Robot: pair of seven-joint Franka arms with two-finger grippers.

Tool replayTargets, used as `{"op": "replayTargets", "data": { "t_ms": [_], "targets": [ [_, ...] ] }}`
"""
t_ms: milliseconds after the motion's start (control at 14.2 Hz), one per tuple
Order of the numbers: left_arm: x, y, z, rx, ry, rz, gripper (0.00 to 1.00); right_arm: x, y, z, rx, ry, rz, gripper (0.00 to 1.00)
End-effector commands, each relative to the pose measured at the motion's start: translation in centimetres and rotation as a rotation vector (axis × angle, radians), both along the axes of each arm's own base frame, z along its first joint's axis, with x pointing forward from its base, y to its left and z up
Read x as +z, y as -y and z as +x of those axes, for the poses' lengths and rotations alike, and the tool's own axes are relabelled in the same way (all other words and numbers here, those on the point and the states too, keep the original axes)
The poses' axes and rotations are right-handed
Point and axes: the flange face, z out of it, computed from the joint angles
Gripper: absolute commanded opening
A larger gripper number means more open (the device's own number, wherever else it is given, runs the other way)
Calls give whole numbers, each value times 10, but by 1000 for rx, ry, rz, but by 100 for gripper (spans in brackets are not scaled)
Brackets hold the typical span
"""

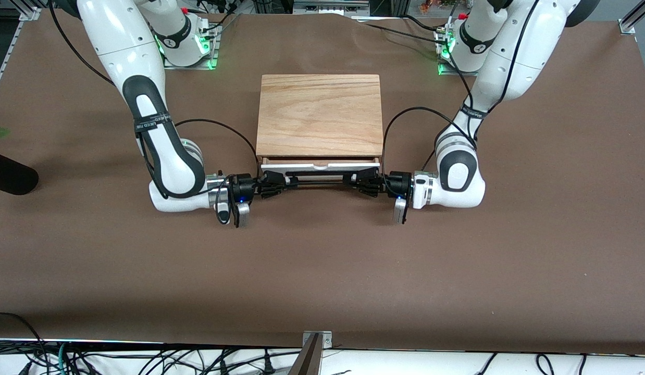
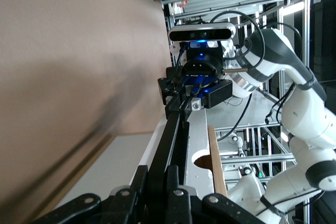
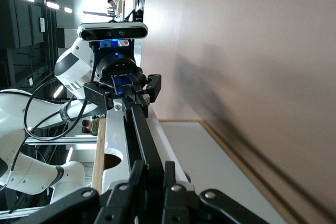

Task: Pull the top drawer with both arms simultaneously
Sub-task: 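Pull the handle outward with both grippers to slide the drawer open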

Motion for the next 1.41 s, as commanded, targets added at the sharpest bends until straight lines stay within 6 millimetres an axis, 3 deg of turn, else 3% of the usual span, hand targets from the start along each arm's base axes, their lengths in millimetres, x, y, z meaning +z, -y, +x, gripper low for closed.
{"op": "replayTargets", "data": {
  "t_ms": [0, 353, 635, 776, 847, 918, 1059, 1129, 1200, 1271, 1341],
  "targets": [
    [-1, -4, 39, 36, -6, 1, 2, 3, 6, 49, -74, 37, 45, 2],
    [10, -24, 93, 52, -37, 76, 2, 2, 12, 71, -109, 77, 46, 2],
    [7, -33, 121, 81, -28, 88, 2, 3, 17, 79, -130, 90, 48, 3],
    [6, -31, 128, 85, -29, 87, 2, 3, 16, 78, -129, 89, 48, 19],
    [6, -30, 129, 91, -26, 90, 2, 3, 16, 78, -128, 90, 48, 65],
    [5, -31, 129, 96, -26, 94, 3, 2, 16, 77, -121, 106, 50, 100],
    [2, -30, 127, 94, -33, 96, 9, 4, 16, 77, -120, 109, 52, 100],
    [2, -30, 126, 93, -37, 95, 34, 5, 15, 77, -119, 110, 53, 100],
    [2, -29, 125, 91, -37, 96, 86, 8, 15, 78, -117, 107, 52, 100],
    [6, -29, 126, 90, -27, 95, 100, 11, 17, 79, -116, 109, 55, 100],
    [9, -28, 127, 91, -28, 92, 100, 11, 23, 80, -117, 109, 49, 100]
  ]
}}
